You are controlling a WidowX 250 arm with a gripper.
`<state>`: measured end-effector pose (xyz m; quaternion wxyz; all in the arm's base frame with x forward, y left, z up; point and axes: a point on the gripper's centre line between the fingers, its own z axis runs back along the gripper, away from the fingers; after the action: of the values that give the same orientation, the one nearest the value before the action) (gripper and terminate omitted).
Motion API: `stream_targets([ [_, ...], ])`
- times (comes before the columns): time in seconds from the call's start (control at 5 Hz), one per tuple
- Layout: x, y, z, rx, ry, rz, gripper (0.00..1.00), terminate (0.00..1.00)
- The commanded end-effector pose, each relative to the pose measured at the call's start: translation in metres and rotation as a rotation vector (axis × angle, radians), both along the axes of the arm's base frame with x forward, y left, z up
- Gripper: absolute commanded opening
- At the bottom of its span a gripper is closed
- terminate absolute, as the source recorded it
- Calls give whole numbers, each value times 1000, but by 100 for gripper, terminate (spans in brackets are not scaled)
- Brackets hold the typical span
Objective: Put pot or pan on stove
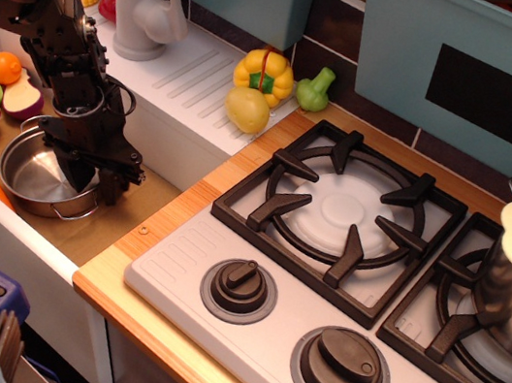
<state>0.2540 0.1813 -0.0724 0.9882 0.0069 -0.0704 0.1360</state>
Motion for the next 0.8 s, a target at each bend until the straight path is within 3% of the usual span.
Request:
stream_targets([
  [0.0, 10, 1, 12, 41, -29, 7, 0, 0],
  [0.2, 10, -6, 20, 40, -31, 14, 0, 0],
  [0.6, 8, -41, 61, 58, -56, 49, 0, 0],
])
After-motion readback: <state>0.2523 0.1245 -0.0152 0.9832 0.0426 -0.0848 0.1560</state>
